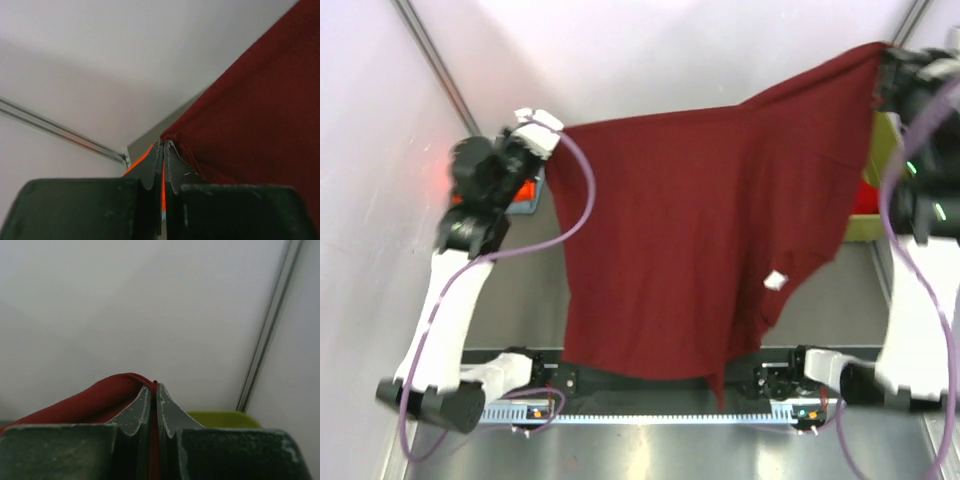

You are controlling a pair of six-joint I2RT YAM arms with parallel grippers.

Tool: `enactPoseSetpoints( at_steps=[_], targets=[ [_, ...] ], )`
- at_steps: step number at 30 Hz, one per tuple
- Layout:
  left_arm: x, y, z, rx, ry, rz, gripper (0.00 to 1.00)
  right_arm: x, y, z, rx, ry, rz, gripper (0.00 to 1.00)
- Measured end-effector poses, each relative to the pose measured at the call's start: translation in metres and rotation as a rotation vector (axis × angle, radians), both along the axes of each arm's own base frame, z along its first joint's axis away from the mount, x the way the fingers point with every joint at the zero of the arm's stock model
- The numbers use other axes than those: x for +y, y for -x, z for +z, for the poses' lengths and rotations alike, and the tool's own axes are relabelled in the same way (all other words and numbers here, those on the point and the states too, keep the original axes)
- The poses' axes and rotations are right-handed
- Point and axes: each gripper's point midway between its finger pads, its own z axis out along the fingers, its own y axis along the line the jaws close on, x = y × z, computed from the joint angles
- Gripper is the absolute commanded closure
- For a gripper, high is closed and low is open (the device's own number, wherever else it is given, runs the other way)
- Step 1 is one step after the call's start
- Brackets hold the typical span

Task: Fold and stack the t-shirts
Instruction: Flatten the tshirt out

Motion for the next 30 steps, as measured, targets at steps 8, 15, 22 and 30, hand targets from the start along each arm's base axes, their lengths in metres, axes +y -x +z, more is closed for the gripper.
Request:
enactPoseSetpoints(
  at_steps=[8, 15, 22, 30],
  targets=[
    [-0.006, -0.087, -0.184, 0.382, -0.155, 0.024, 1.0, 0.024, -0.209, -0.221, 0.527, 0.033, 0.15, 1.0],
    [0.0, -0.17, -0.288, 0.577, -0.212, 0.064, 1.0, 0.088, -0.315, -0.369, 0.766, 0.138, 0.261, 1.0],
    [0.012, -0.253, -0.294, 0.503, -0.259, 0.16, 1.0, 0.095, -0.358, -0.373, 0.678, 0.206, 0.176, 1.0],
    [0.024, -0.29, -0.279, 0.365, -0.294, 0.249, 1.0, 0.076, -0.372, -0.351, 0.577, 0.197, 0.055, 1.0]
  ],
)
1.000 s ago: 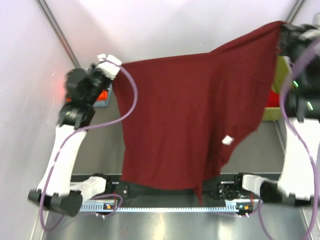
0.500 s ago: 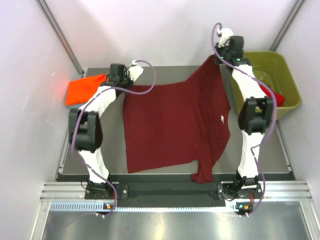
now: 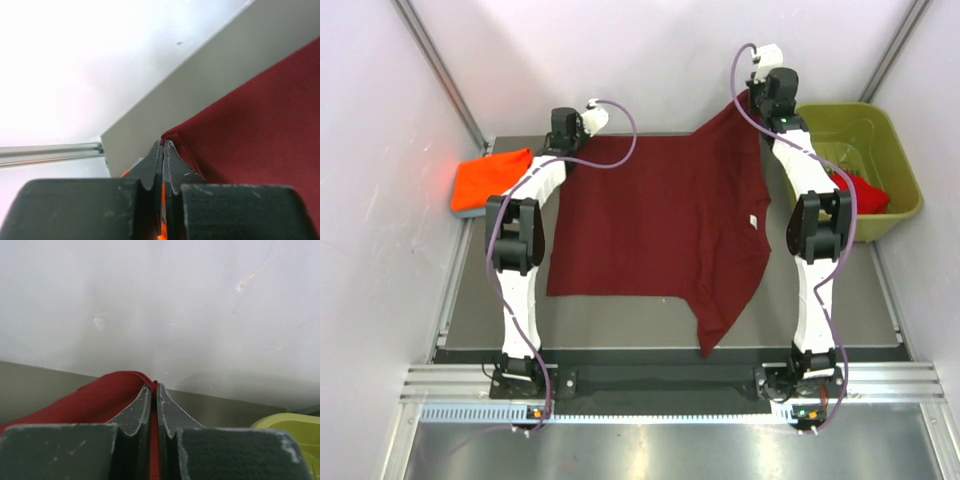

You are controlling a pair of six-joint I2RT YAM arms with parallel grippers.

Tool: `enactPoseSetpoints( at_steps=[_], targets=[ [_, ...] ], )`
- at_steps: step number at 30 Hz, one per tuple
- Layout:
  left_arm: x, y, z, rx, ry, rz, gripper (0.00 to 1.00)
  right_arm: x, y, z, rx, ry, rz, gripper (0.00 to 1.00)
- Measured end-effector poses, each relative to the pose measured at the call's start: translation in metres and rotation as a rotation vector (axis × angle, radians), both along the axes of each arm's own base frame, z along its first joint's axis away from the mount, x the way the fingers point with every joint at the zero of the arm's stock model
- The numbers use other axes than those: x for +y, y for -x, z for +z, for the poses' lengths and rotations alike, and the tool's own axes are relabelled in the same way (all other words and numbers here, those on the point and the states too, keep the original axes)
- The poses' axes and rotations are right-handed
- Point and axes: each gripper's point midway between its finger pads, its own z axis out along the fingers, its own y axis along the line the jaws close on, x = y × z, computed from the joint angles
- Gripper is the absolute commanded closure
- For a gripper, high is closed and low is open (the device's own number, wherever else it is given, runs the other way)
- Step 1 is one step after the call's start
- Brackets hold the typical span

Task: Fold and stack the t-shirts
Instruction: Flatten the tshirt out

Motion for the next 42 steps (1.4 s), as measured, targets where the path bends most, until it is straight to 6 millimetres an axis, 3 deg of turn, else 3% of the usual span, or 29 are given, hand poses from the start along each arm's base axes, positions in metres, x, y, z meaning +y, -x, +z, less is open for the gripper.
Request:
enactPoseSetpoints(
  at_steps=[5, 9, 12, 22, 26, 29, 32, 33, 36, 39, 42],
  targets=[
    [0.01, -0.022, -0.019, -0.054, -0.062, 0.043, 1.0, -0.005, -0.016, 0.001, -0.06, 0.009, -0.031, 1.0],
    [0.019, -0.031, -0.036, -0.074, -0.095, 0.087, 1.0, -0.005, -0.026, -0.017, -0.061, 0.016, -0.043, 1.0],
    [0.024, -0.032, -0.036, -0.078, -0.087, 0.11, 1.0, -0.002, -0.027, -0.029, -0.037, 0.017, -0.044, 1.0],
    [0.041, -0.038, -0.007, -0.183, -0.107, 0.172, 1.0, -0.011, -0.028, -0.02, -0.064, 0.076, -0.07, 1.0],
    [0.033, -0.019, 0.026, -0.182, -0.032, 0.155, 1.0, -0.011, -0.016, -0.017, -0.015, 0.076, -0.063, 1.0],
    [0.023, 0.008, 0.081, -0.197, 0.085, 0.13, 1.0, -0.011, 0.013, 0.032, -0.028, 0.057, -0.054, 1.0],
    [0.015, 0.047, 0.158, -0.255, 0.215, 0.1, 1.0, -0.013, 0.055, 0.096, -0.078, 0.016, -0.048, 1.0],
    [0.011, 0.068, 0.191, -0.284, 0.269, 0.079, 1.0, -0.012, 0.076, 0.124, -0.107, -0.002, -0.04, 1.0],
    [0.003, 0.13, 0.251, -0.33, 0.386, 0.023, 1.0, -0.011, 0.146, 0.192, -0.196, -0.057, -0.005, 1.0],
    [-0.007, 0.197, 0.275, -0.32, 0.477, -0.045, 1.0, -0.01, 0.233, 0.245, -0.287, -0.096, 0.042, 1.0],
    [-0.017, 0.253, 0.269, -0.252, 0.545, -0.099, 1.0, -0.013, 0.313, 0.271, -0.361, -0.122, 0.073, 1.0]
  ],
)
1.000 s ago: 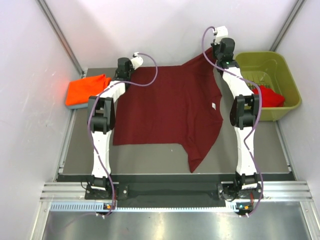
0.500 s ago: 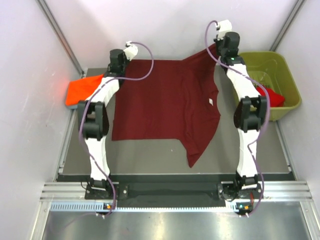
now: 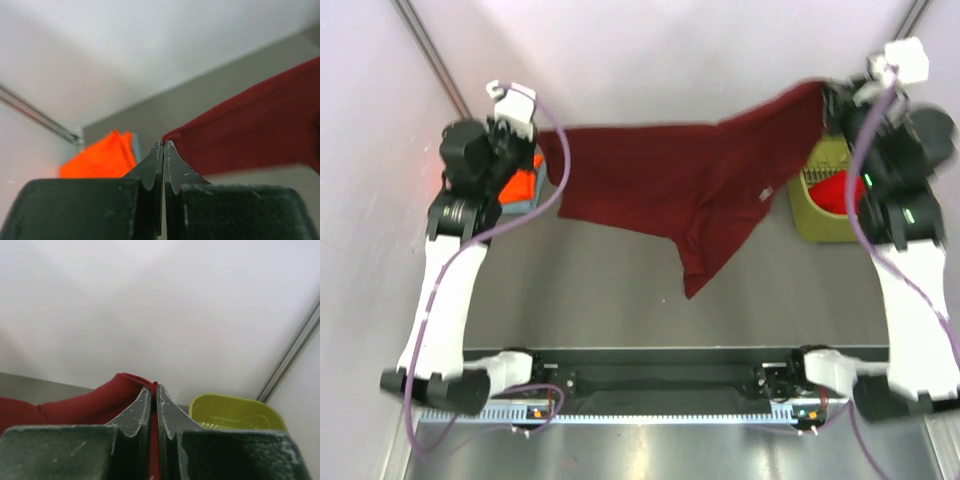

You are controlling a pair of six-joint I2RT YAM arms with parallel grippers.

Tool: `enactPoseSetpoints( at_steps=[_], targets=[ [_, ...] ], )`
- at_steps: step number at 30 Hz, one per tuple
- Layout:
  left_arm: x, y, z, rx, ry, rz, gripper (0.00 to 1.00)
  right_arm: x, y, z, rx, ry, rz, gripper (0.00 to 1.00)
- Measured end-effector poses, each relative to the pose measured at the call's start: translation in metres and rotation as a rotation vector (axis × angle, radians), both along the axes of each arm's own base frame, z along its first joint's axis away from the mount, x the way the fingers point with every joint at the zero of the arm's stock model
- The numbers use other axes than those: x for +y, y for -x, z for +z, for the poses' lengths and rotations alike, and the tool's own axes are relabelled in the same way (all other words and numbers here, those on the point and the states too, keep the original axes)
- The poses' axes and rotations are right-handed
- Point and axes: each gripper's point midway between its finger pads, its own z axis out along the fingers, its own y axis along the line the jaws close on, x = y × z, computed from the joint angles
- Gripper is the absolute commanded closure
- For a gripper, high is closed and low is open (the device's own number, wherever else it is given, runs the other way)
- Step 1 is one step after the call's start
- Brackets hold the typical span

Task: Fold and stack the t-shirts
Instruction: Flatten the tshirt out

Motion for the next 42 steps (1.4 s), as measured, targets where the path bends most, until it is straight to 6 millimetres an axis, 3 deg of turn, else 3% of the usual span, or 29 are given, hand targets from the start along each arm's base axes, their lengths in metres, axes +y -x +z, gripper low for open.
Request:
enactPoseSetpoints(
  at_steps=[2, 5, 9, 11, 15, 17, 20, 24, 30, 33, 35, 37, 39, 42],
  targets=[
    [-0.01, 0.031, -0.011, 0.051, 0.032, -0.064, 1.0, -0.003, 0.046, 0.002, -0.016, -0.005, 0.014, 1.0],
    [-0.019, 0.067, -0.026, 0.125, 0.065, -0.133, 1.0, -0.006, 0.098, -0.004, -0.023, -0.002, 0.03, 1.0],
    [-0.021, 0.107, -0.009, 0.106, 0.087, -0.174, 1.0, -0.019, 0.158, 0.003, -0.054, -0.005, 0.01, 1.0],
    [-0.018, 0.125, 0.028, 0.026, 0.094, -0.176, 1.0, -0.029, 0.19, 0.026, -0.128, -0.005, -0.034, 1.0],
    [-0.01, 0.166, 0.129, -0.241, 0.101, -0.174, 1.0, -0.036, 0.254, 0.091, -0.328, 0.014, -0.072, 1.0],
    [-0.005, 0.189, 0.161, -0.343, 0.1, -0.169, 1.0, -0.04, 0.286, 0.119, -0.427, 0.012, -0.089, 1.0],
    [0.002, 0.228, 0.191, -0.468, 0.098, -0.167, 1.0, -0.043, 0.33, 0.148, -0.547, 0.007, -0.125, 1.0],
    [0.006, 0.25, 0.198, -0.519, 0.099, -0.166, 1.0, -0.038, 0.362, 0.164, -0.62, 0.009, -0.139, 1.0],
    [0.009, 0.247, 0.203, -0.54, 0.103, -0.147, 1.0, -0.038, 0.384, 0.191, -0.699, 0.015, -0.166, 1.0],
    [0.011, 0.244, 0.209, -0.574, 0.097, -0.132, 1.0, -0.045, 0.38, 0.195, -0.717, 0.014, -0.204, 1.0],
    [0.011, 0.237, 0.207, -0.584, 0.088, -0.126, 1.0, -0.048, 0.366, 0.192, -0.705, 0.016, -0.215, 1.0],
    [0.01, 0.225, 0.197, -0.559, 0.079, -0.125, 1.0, -0.05, 0.338, 0.179, -0.651, 0.017, -0.218, 1.0],
    [0.007, 0.209, 0.178, -0.51, 0.07, -0.124, 1.0, -0.051, 0.307, 0.162, -0.587, 0.024, -0.21, 1.0],
    [0.002, 0.175, 0.134, -0.389, 0.052, -0.125, 1.0, -0.053, 0.243, 0.121, -0.436, 0.039, -0.192, 1.0]
  ],
)
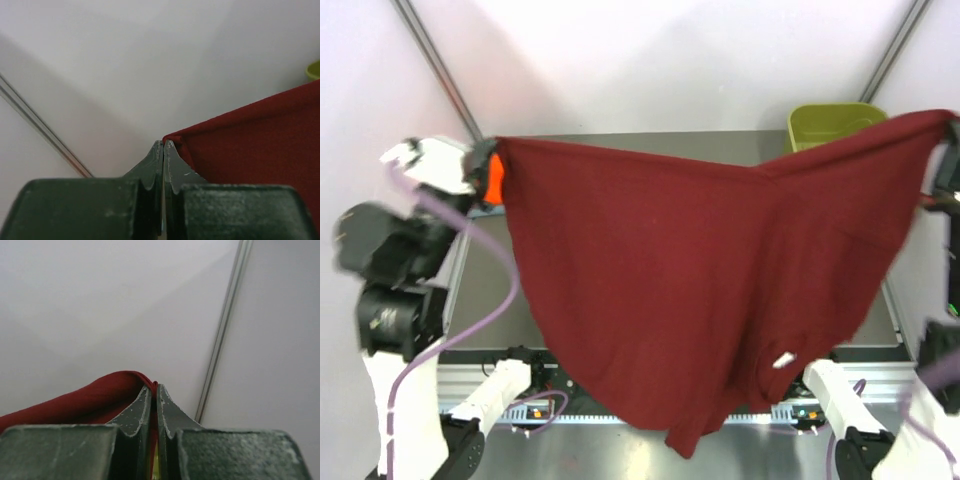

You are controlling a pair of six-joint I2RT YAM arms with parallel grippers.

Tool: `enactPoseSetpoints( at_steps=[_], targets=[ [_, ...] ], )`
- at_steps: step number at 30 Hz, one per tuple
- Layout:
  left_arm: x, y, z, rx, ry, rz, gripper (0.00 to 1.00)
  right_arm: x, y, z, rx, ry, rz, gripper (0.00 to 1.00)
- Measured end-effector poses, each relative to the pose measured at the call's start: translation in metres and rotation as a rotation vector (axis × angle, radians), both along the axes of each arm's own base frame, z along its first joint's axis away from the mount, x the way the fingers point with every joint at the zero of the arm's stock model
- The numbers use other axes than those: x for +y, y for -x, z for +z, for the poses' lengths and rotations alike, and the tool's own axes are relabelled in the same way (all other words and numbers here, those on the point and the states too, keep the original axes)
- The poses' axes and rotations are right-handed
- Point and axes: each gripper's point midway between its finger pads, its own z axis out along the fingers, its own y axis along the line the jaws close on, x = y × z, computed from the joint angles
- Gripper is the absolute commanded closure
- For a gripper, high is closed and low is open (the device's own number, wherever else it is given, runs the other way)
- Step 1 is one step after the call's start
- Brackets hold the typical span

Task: Fold and stack the t-shirts
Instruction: Flatten the tshirt out

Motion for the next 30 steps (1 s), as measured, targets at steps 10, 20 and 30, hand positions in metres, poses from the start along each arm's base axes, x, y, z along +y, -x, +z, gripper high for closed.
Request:
enactPoseSetpoints(
  at_steps=[10, 20, 30],
  targets=[
    [-0.013, -0.087, -0.2, 0.464, -0.136, -0.014, 1.0, 0.007, -0.17, -0.164, 0.453, 0.026, 0.101, 1.0],
    [-0.003, -0.183, -0.344, 0.78, -0.316, 0.063, 1.0, 0.052, -0.342, -0.337, 0.884, 0.061, 0.263, 1.0],
    [-0.004, -0.222, -0.207, 0.459, -0.246, 0.092, 1.0, 0.057, -0.365, -0.239, 0.678, 0.04, 0.23, 1.0]
  ],
)
